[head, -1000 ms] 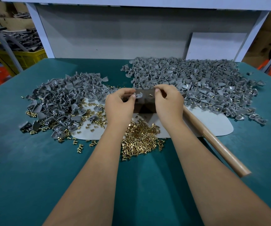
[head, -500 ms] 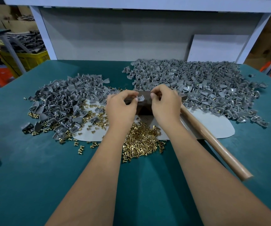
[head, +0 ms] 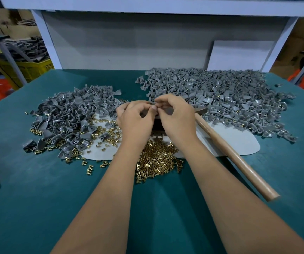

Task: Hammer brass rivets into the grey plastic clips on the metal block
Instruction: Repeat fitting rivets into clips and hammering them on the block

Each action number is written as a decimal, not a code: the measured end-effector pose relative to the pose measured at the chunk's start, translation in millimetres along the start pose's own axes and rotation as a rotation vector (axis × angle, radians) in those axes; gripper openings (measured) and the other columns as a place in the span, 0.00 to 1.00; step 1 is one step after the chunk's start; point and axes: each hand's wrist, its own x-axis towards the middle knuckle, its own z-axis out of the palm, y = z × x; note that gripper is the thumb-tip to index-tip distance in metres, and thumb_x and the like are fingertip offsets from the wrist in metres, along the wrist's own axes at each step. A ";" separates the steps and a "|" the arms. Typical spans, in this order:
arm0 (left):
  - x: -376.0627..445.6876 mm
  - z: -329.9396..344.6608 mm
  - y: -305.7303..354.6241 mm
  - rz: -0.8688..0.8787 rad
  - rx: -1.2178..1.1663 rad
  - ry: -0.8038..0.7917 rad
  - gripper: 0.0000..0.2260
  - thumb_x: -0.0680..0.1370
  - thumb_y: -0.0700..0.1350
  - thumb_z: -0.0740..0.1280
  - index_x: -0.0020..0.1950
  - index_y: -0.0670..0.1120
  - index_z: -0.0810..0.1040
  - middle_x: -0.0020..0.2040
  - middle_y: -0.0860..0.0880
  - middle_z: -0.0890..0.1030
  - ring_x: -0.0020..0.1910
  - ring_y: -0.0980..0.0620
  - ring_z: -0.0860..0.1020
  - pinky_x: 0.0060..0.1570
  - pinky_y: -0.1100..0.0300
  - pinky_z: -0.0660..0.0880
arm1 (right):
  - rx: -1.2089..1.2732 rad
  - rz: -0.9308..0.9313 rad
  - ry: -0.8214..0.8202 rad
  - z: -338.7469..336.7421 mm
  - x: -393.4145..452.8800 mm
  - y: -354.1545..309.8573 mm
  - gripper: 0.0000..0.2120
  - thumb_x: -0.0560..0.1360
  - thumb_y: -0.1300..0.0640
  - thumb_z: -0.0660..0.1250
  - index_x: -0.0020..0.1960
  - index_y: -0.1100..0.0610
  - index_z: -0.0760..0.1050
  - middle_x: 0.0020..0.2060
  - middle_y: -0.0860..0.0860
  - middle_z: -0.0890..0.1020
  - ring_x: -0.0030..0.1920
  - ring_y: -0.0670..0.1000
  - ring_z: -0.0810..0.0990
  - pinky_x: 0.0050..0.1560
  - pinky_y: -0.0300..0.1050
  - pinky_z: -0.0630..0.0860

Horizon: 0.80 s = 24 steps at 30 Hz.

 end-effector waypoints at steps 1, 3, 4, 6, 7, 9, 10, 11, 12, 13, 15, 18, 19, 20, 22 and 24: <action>0.5 0.2 -0.3 -0.007 -0.012 0.003 0.07 0.79 0.49 0.68 0.40 0.57 0.79 0.47 0.63 0.76 0.65 0.51 0.63 0.69 0.46 0.60 | 0.024 0.013 -0.006 0.3 -0.1 -0.4 0.13 0.72 0.66 0.68 0.52 0.51 0.80 0.46 0.47 0.81 0.45 0.38 0.78 0.51 0.31 0.75; 1.0 0.9 -0.7 -0.018 -0.038 0.010 0.08 0.79 0.47 0.68 0.41 0.56 0.79 0.47 0.63 0.76 0.65 0.51 0.63 0.69 0.46 0.59 | 0.077 0.047 -0.011 0.1 -0.5 -0.9 0.13 0.72 0.65 0.69 0.54 0.52 0.81 0.47 0.47 0.82 0.47 0.39 0.79 0.53 0.34 0.76; 0.8 1.1 -0.8 -0.020 -0.049 0.013 0.09 0.79 0.47 0.67 0.40 0.57 0.78 0.47 0.64 0.76 0.65 0.51 0.62 0.70 0.46 0.59 | 0.090 0.053 -0.008 -0.4 -0.8 -0.7 0.13 0.72 0.65 0.69 0.54 0.53 0.81 0.47 0.47 0.82 0.48 0.40 0.79 0.54 0.37 0.76; 0.8 1.2 -1.5 -0.020 -0.071 0.007 0.10 0.79 0.46 0.67 0.39 0.58 0.77 0.46 0.65 0.76 0.65 0.52 0.62 0.70 0.46 0.59 | 0.072 0.030 0.002 -1.7 -0.6 0.6 0.09 0.72 0.64 0.70 0.50 0.55 0.83 0.45 0.46 0.83 0.50 0.44 0.79 0.56 0.42 0.75; 0.9 1.2 -2.0 -0.017 -0.080 0.001 0.10 0.79 0.46 0.67 0.39 0.58 0.78 0.46 0.65 0.76 0.64 0.53 0.62 0.70 0.46 0.59 | 0.065 0.019 0.000 -2.3 -0.4 1.1 0.08 0.72 0.64 0.70 0.48 0.56 0.84 0.44 0.47 0.83 0.50 0.45 0.79 0.56 0.44 0.75; 0.9 1.3 -2.2 -0.010 -0.089 -0.009 0.09 0.80 0.46 0.66 0.40 0.57 0.78 0.46 0.66 0.75 0.65 0.52 0.62 0.70 0.45 0.59 | 0.072 0.020 -0.013 -2.9 0.2 0.7 0.07 0.72 0.64 0.70 0.47 0.56 0.84 0.44 0.47 0.83 0.50 0.46 0.79 0.56 0.46 0.75; 0.8 1.3 -1.8 -0.007 -0.094 -0.010 0.09 0.80 0.46 0.66 0.41 0.56 0.79 0.46 0.67 0.75 0.65 0.52 0.62 0.70 0.45 0.59 | 0.086 0.030 -0.021 -3.0 0.5 0.4 0.06 0.72 0.63 0.70 0.46 0.55 0.83 0.43 0.46 0.83 0.49 0.46 0.79 0.55 0.45 0.75; 0.8 1.3 -1.3 -0.006 -0.102 -0.005 0.09 0.80 0.46 0.66 0.42 0.56 0.79 0.46 0.67 0.75 0.64 0.53 0.62 0.70 0.45 0.59 | 0.106 0.046 -0.027 -3.1 0.7 0.1 0.06 0.72 0.63 0.70 0.45 0.54 0.83 0.42 0.45 0.83 0.48 0.44 0.79 0.54 0.44 0.75; 0.7 1.0 -1.1 -0.010 -0.107 0.008 0.08 0.80 0.46 0.66 0.42 0.57 0.79 0.46 0.66 0.75 0.64 0.54 0.61 0.70 0.45 0.59 | 0.121 0.068 -0.026 -3.2 0.8 0.2 0.07 0.72 0.63 0.69 0.44 0.52 0.82 0.41 0.43 0.82 0.47 0.43 0.78 0.52 0.43 0.76; 1.1 0.1 -1.6 -0.019 -0.100 0.024 0.08 0.80 0.47 0.65 0.42 0.58 0.78 0.47 0.66 0.75 0.63 0.55 0.61 0.70 0.46 0.59 | 0.127 0.092 -0.019 -3.6 0.9 0.8 0.07 0.73 0.62 0.68 0.43 0.51 0.81 0.40 0.42 0.82 0.46 0.42 0.78 0.51 0.43 0.76; 2.3 -1.5 -4.5 -0.042 -0.024 0.036 0.06 0.79 0.48 0.66 0.45 0.59 0.78 0.53 0.63 0.78 0.65 0.54 0.60 0.70 0.48 0.57 | 0.101 0.135 0.002 -4.3 1.8 4.3 0.06 0.73 0.60 0.68 0.42 0.49 0.80 0.40 0.42 0.81 0.48 0.45 0.78 0.52 0.47 0.76; 3.6 -1.0 -9.7 -0.051 0.139 -0.023 0.03 0.77 0.51 0.69 0.49 0.57 0.82 0.62 0.59 0.77 0.69 0.52 0.58 0.68 0.52 0.54 | 0.031 0.177 -0.001 -5.7 3.7 9.8 0.06 0.73 0.58 0.68 0.41 0.48 0.79 0.41 0.43 0.81 0.52 0.53 0.77 0.56 0.55 0.74; 3.8 0.1 -10.2 -0.045 0.166 -0.044 0.03 0.77 0.52 0.69 0.48 0.57 0.82 0.62 0.60 0.77 0.69 0.52 0.58 0.67 0.52 0.54 | 0.024 0.188 -0.012 -5.8 4.0 10.2 0.07 0.73 0.58 0.68 0.40 0.47 0.79 0.42 0.43 0.81 0.53 0.54 0.76 0.57 0.57 0.73; 3.8 1.2 -10.1 -0.036 0.182 -0.058 0.02 0.77 0.52 0.70 0.46 0.58 0.82 0.62 0.60 0.77 0.69 0.52 0.58 0.66 0.53 0.53 | 0.025 0.194 -0.023 -6.0 4.0 9.8 0.07 0.73 0.58 0.68 0.40 0.46 0.79 0.42 0.43 0.81 0.54 0.55 0.76 0.57 0.57 0.72; 3.6 3.0 -9.3 -0.015 0.185 -0.071 0.02 0.77 0.53 0.70 0.44 0.59 0.81 0.62 0.61 0.77 0.68 0.53 0.58 0.62 0.55 0.52 | 0.009 0.180 -0.033 -5.9 3.5 8.6 0.08 0.72 0.58 0.69 0.39 0.45 0.78 0.43 0.43 0.81 0.55 0.55 0.75 0.59 0.58 0.71; 3.5 3.4 -9.3 0.001 0.175 -0.066 0.03 0.76 0.52 0.70 0.43 0.60 0.81 0.61 0.61 0.77 0.68 0.53 0.58 0.58 0.58 0.51 | -0.064 0.151 -0.031 -5.8 2.8 8.2 0.09 0.72 0.57 0.69 0.38 0.43 0.78 0.44 0.41 0.79 0.55 0.51 0.72 0.60 0.56 0.68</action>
